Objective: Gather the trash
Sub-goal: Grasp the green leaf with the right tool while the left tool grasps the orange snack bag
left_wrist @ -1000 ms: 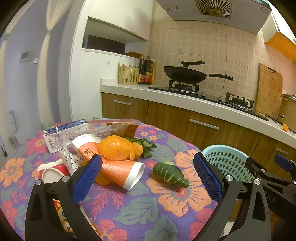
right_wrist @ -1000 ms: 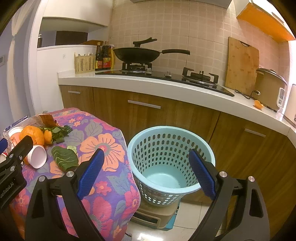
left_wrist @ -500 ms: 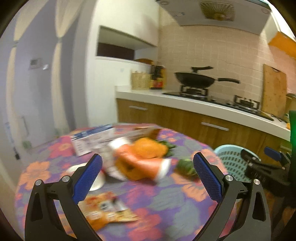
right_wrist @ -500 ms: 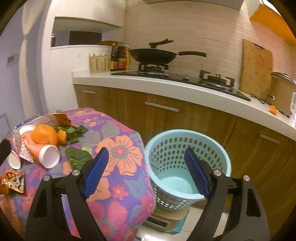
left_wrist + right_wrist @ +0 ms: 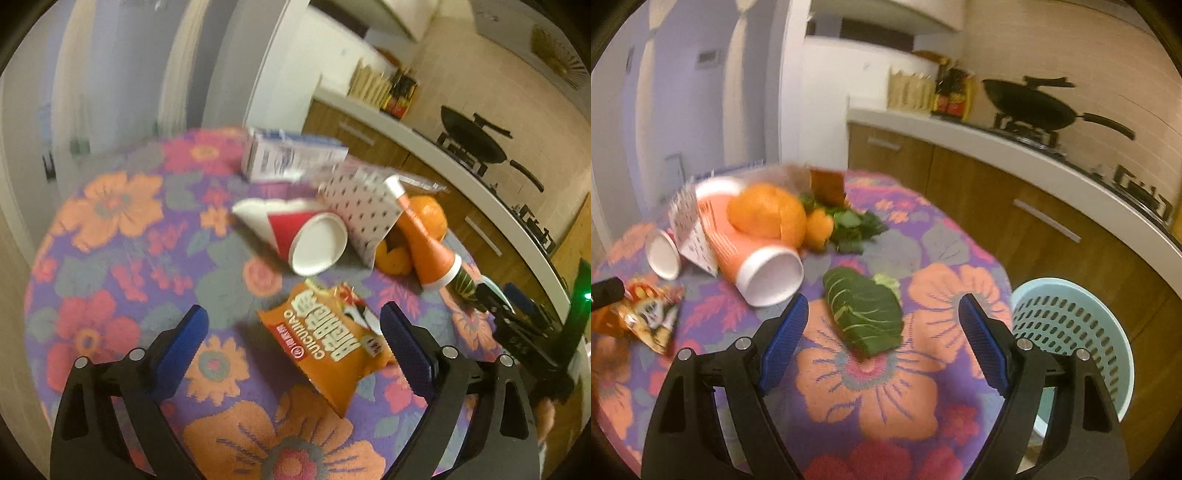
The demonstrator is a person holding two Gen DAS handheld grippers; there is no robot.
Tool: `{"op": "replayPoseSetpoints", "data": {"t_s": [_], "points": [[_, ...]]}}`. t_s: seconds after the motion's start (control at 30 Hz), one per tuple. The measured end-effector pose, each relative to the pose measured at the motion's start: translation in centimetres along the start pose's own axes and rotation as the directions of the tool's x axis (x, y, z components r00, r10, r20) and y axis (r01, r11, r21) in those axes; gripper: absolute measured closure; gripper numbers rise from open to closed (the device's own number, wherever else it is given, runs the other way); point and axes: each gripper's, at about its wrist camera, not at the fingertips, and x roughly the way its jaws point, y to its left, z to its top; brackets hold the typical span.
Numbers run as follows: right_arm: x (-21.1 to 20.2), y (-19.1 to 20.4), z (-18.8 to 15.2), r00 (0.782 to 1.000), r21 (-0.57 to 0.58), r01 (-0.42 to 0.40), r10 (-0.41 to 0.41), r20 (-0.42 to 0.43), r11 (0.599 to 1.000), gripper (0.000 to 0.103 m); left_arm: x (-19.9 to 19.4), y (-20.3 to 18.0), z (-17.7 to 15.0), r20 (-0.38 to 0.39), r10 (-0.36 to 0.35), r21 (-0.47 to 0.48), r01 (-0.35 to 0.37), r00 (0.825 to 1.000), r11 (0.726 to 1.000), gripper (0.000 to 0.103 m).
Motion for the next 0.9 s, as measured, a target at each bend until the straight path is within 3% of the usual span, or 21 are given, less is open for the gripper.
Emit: {"op": "replayPoseSetpoints", "data": {"t_s": [0.07, 0.17, 0.33, 0.43, 0.47, 0.53, 0.57, 0.8, 0.9], "points": [[0.3, -0.2, 0.2, 0.999, -0.007, -0.043, 0.043, -0.018, 0.999, 0.024, 0.8, 0.0, -0.2, -0.039, -0.017, -0.016, 0.016, 0.999, 1.0, 0.015], [1.0, -0.1, 0.6, 0.998, -0.027, -0.036, 0.034, -0.047, 0.999, 0.024, 1.4, -0.6, -0.5, -0.06, -0.004, -0.008, 0.004, 0.998, 1.0, 0.016], [2.2, 0.2, 0.8, 0.994, -0.056, -0.055, 0.049, -0.098, 0.997, 0.029, 1.9, -1.8, -0.8, -0.079, 0.018, 0.04, -0.014, 0.997, 0.999, 0.027], [2.4, 0.1, 0.6, 0.991, -0.05, -0.077, 0.071, -0.115, 0.996, 0.041, 1.8, -2.3, -1.1, -0.077, 0.017, 0.059, -0.013, 0.997, 0.998, 0.046], [2.5, 0.0, 0.6, 0.991, -0.047, -0.079, 0.073, -0.116, 0.996, 0.046, 1.8, -2.6, -1.3, -0.075, 0.023, 0.073, -0.017, 0.997, 0.997, 0.057], [2.5, -0.2, 0.5, 0.989, -0.032, -0.086, 0.082, -0.119, 0.996, 0.051, 1.7, -3.0, -1.6, -0.066, 0.025, 0.088, -0.019, 0.998, 0.996, 0.062], [2.6, -0.3, 0.5, 0.989, -0.027, -0.092, 0.088, -0.121, 0.995, 0.055, 1.6, -3.1, -1.6, -0.063, 0.019, 0.087, -0.013, 0.998, 0.996, 0.069], [2.8, 0.3, 0.1, 0.979, -0.047, -0.152, 0.144, -0.144, 0.987, 0.09, -0.2, -4.5, -1.7, 0.002, -0.009, 0.101, 0.009, 1.0, 0.995, 0.078], [2.3, 0.5, -0.2, 0.982, -0.055, -0.146, 0.138, -0.126, 0.988, 0.098, -0.9, -5.7, -1.6, 0.025, -0.008, 0.139, 0.004, 1.0, 0.99, 0.078]]}}
